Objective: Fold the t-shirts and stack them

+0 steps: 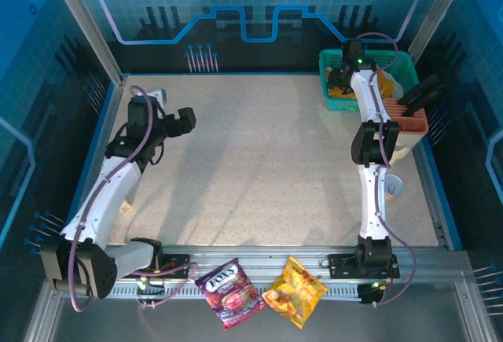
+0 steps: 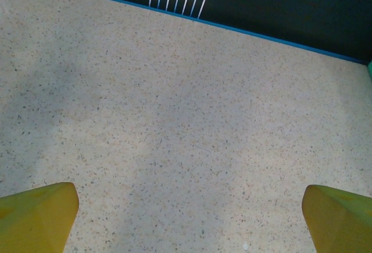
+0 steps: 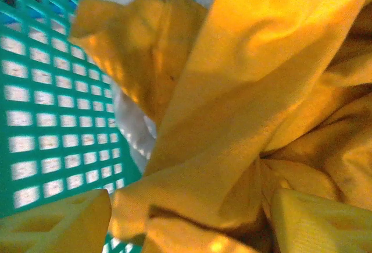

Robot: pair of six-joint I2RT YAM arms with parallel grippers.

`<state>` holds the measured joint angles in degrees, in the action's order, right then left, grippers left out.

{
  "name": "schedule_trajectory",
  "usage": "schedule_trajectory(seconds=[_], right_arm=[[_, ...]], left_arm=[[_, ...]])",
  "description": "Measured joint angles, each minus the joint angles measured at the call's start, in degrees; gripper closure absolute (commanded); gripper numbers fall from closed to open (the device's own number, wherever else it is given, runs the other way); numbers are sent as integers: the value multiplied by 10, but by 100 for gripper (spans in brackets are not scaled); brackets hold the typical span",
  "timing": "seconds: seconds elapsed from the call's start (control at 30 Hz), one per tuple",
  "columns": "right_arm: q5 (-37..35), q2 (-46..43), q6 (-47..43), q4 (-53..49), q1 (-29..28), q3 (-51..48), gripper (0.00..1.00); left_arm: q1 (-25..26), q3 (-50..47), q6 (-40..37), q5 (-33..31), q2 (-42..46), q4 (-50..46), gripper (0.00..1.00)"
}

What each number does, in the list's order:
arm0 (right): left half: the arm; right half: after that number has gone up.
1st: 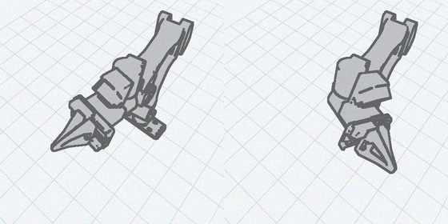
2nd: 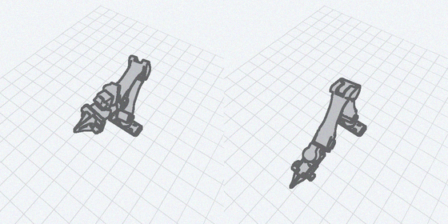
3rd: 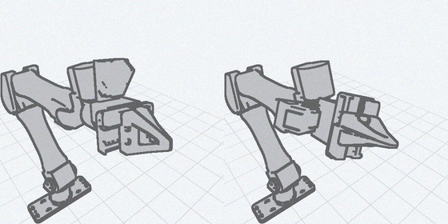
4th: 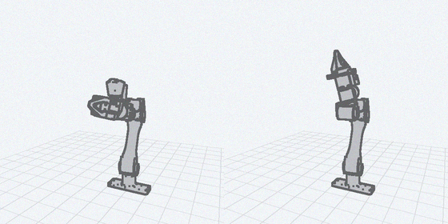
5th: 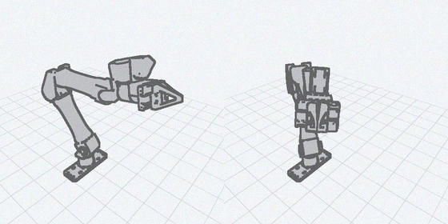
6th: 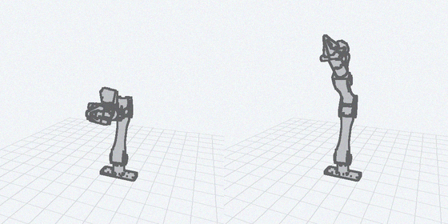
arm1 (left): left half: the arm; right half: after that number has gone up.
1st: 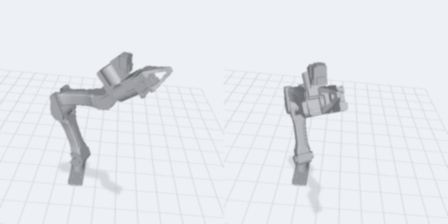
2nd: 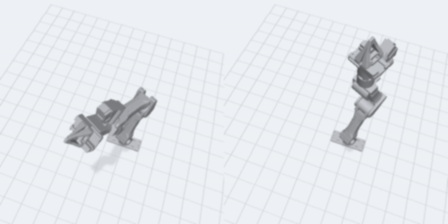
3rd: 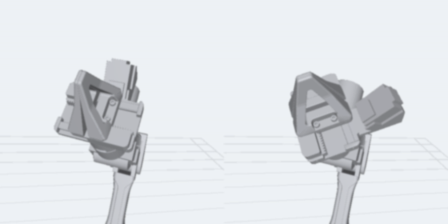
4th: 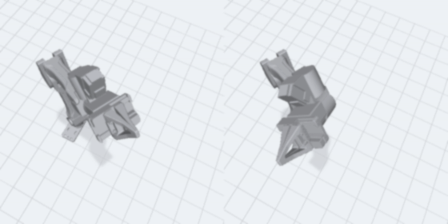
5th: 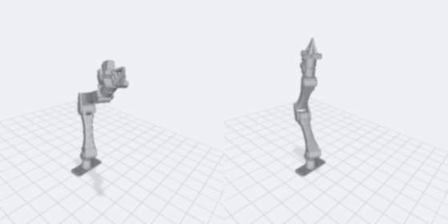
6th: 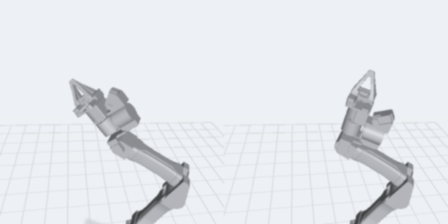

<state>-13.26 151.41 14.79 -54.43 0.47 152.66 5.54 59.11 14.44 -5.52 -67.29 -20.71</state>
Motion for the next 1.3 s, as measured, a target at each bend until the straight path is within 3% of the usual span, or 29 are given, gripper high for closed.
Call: schedule_trajectory(seconds=[0.1,0.3,0.57,0.63,0.93,1.13,1.3], right_arm=[[1,24,9,2,5,0,42],[0,34,12,12,8,0,77],[-3,5,2,14,8,-4,92],[-7,-22,-4,14,8,-10,100],[-2,-206,-8,22,8,-27,100],[77,-322,-9,24,2,-33,100],[158,-414,-14,33,-46,-61,100]], left_arm=[[1,0,0,4,-14,0,1],[9,0,-7,9,-35,0,1],[32,16,-11,9,-39,0,1],[39,22,-11,9,-37,0,1],[63,35,-13,9,12,-7,1],[70,56,-12,9,53,-24,2],[78,71,-11,9,77,-43,2]])
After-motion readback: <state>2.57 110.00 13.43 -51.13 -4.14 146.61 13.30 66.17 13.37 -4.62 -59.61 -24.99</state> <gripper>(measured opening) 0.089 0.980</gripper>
